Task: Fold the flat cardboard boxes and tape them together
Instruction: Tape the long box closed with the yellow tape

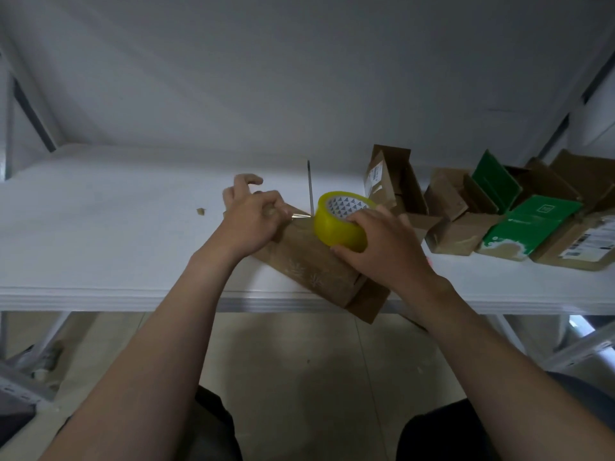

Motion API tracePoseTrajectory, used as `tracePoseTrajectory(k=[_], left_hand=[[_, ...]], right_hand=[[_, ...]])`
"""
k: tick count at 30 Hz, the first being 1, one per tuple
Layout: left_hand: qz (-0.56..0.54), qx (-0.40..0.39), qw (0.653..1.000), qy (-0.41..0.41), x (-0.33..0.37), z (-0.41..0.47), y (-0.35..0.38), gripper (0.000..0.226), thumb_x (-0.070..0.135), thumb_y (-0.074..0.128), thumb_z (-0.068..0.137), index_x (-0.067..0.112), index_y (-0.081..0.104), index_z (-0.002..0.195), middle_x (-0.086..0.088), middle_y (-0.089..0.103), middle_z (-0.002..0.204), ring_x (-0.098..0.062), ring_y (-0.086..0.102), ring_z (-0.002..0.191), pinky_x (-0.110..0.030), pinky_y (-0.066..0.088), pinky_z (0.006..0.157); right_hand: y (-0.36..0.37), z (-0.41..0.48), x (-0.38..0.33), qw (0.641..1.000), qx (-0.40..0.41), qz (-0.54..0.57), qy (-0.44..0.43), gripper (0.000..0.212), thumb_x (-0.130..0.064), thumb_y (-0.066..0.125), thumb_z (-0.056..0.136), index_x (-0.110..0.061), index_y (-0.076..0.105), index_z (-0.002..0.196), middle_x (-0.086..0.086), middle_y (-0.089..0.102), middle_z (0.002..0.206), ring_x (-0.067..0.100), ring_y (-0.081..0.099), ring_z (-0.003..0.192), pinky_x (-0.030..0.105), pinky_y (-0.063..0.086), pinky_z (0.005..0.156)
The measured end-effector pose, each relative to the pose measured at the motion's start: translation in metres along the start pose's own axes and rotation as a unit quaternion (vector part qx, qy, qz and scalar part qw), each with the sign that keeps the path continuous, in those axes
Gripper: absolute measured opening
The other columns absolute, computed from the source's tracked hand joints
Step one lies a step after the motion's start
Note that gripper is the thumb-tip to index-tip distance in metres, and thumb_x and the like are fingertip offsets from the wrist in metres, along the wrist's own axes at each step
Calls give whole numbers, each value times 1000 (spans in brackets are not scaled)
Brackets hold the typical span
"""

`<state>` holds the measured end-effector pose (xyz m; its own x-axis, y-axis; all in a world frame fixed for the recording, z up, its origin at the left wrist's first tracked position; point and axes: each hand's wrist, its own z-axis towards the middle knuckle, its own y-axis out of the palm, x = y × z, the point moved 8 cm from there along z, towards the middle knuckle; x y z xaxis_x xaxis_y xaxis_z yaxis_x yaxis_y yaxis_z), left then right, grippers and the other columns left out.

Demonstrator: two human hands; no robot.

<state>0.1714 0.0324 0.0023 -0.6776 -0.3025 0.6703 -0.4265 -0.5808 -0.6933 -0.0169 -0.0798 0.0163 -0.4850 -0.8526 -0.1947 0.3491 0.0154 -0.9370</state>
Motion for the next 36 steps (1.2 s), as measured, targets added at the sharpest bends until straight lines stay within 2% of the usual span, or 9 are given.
tracePoseTrajectory(k=[4,10,15,17,21,26,28,33,36], left_hand=[[38,-7,999,-20,-16,5,11,22,43,58,94,26,64,82,1,63,109,-32,50,118,-44,39,100],[-35,64,994,-84,-12,1,1,24,50,51,92,33,52,74,0,69,83,-32,61,95,-48,51,88],[-60,57,992,-96,-13,1,-5,23,38,51,101,23,53,83,2,63,81,-27,60,89,-36,45,73],[-44,52,994,-90,-15,3,-9,23,36,50,102,17,55,88,1,64,86,-25,60,89,-35,43,72],[20,35,996,-80,-14,7,-8,28,31,50,102,21,45,76,5,56,77,-24,54,82,-32,33,61],[11,70,993,-96,-19,13,-19,30,27,50,97,10,49,73,-9,60,77,-32,55,81,-40,43,69],[17,59,994,-88,-20,14,-17,33,27,52,95,6,50,70,-13,59,75,-33,54,77,-41,43,69],[13,44,994,-102,-25,9,-20,31,24,52,95,-2,55,77,-18,63,82,-32,57,78,-35,39,61],[22,16,993,-113,-31,6,-25,28,20,49,95,-4,60,87,-17,67,89,-33,61,87,-42,48,75]], right_hand=[[-12,4,-13,998,27,-50,-33,49,-63,61,89,-29,61,125,-7,63,130,17,44,125,43,24,99],[-55,13,-66,989,97,-71,-81,43,-70,56,89,-30,68,101,-9,67,93,17,54,92,36,11,79],[-58,35,-63,988,34,128,73,50,-67,64,84,-18,63,73,-4,53,67,21,48,76,36,26,78],[-53,39,-54,968,32,226,106,47,-67,69,80,-21,61,76,-4,57,73,22,59,79,34,39,71],[-38,26,-42,947,5,292,137,67,-65,79,72,-29,59,125,-11,55,113,9,55,99,23,43,65],[5,-10,-20,912,43,367,177,63,-34,85,75,-33,46,123,-9,56,115,13,60,105,29,54,79],[24,-21,-20,912,41,349,211,59,-44,77,75,-37,39,119,-8,54,118,17,58,108,42,54,90],[25,-15,-28,942,82,240,222,43,-42,60,92,-25,40,126,1,56,122,29,54,114,48,38,102],[30,-16,-27,948,66,207,234,49,-49,53,97,-27,34,138,7,53,131,33,51,121,49,36,105]])
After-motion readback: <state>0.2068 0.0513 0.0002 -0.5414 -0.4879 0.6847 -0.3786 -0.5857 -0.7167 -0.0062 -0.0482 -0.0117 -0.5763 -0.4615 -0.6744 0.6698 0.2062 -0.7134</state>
